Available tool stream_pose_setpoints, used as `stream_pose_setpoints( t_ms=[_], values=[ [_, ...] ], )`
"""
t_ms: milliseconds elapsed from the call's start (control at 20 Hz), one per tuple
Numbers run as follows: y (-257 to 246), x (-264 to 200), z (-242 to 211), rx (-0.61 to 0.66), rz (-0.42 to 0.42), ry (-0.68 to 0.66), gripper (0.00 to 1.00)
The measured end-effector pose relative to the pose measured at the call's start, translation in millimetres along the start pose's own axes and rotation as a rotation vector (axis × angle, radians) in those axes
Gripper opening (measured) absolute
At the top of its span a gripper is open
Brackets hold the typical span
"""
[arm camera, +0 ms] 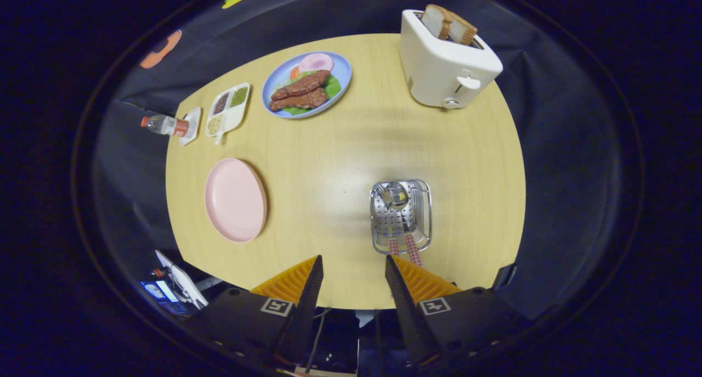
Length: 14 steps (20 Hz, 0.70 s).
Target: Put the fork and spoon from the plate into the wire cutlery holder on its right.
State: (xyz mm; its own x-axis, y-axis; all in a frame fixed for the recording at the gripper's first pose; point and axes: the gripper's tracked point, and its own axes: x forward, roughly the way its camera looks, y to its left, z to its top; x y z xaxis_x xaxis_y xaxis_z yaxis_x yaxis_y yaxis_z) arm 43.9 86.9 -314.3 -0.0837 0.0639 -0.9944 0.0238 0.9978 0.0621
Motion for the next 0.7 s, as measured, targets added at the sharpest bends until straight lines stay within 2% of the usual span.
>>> stream_pose_setpoints(
  t_ms=[100,250,550,700],
  values=[
    [12.4,-4.6,-3.5,-0.005,0.0,-0.046,0.83],
    [31.2,-11.3,-5.0,-0.036,-0.016,-0.129,0.96],
    [76.6,-41.6,-1.1,-0.1,-0.085,-0.388,0.97],
    [106.4,-64.7,-19.8,-0.141,-0.12,-0.468,0.97]
  ],
)
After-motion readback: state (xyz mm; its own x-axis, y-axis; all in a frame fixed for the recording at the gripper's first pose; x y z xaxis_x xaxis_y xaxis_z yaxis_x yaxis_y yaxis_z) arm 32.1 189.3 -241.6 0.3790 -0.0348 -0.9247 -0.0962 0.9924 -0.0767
